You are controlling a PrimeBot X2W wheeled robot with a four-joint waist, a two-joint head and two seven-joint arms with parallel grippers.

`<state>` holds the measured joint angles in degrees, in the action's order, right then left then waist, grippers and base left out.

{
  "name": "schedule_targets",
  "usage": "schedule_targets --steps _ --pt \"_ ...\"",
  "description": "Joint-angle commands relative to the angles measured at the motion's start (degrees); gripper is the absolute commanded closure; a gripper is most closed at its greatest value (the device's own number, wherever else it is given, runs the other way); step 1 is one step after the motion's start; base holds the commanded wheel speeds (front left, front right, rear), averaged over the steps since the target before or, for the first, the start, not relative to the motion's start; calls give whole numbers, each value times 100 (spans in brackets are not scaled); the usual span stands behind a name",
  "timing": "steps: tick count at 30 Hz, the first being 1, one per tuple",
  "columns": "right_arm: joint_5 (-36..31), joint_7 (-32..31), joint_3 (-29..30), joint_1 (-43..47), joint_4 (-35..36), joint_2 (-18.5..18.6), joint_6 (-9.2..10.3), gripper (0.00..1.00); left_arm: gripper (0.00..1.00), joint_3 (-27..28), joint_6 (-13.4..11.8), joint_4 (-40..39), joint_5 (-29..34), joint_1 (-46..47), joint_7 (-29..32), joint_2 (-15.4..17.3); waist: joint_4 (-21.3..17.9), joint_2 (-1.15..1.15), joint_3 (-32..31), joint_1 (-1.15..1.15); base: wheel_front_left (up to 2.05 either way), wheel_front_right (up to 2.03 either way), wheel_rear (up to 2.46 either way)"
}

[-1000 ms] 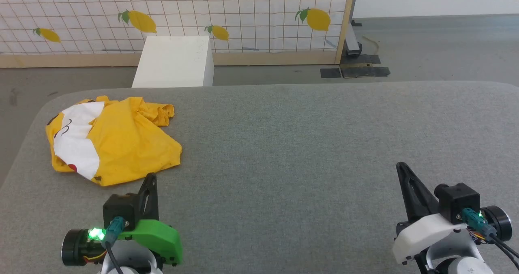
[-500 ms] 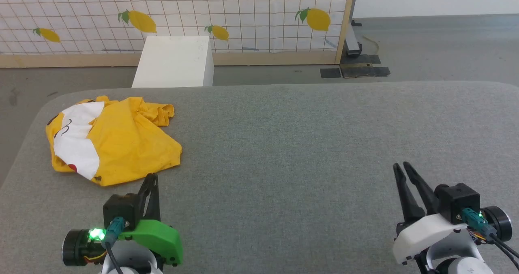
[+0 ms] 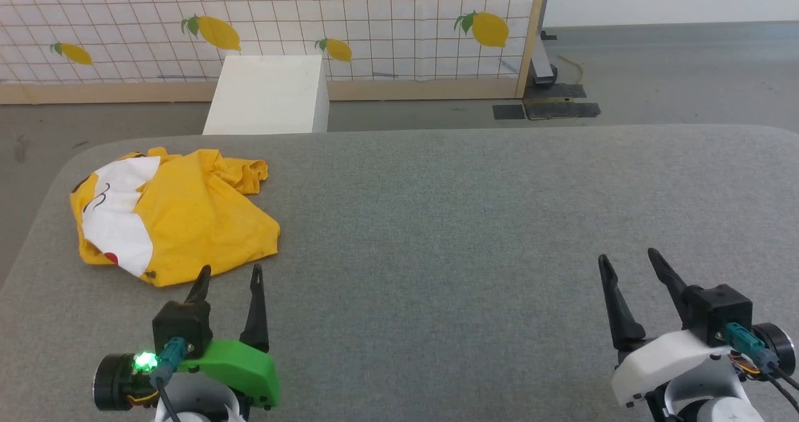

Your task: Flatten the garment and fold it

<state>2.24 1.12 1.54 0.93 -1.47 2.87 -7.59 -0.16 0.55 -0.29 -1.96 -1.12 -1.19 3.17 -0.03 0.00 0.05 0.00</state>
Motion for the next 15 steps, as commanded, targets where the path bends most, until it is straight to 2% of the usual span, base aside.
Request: schedule_targets --steps 1,15 --pt "90 64 35 3 -37 0 1 0 0 31 45 -33 -47 -52 -64 -3 -2 0 0 0 0 0 0" --pt "259 232 265 -2 -186 0 2 0 0 96 100 -90 -165 -122 -231 -7 -31 0 19 0 0 0 0"
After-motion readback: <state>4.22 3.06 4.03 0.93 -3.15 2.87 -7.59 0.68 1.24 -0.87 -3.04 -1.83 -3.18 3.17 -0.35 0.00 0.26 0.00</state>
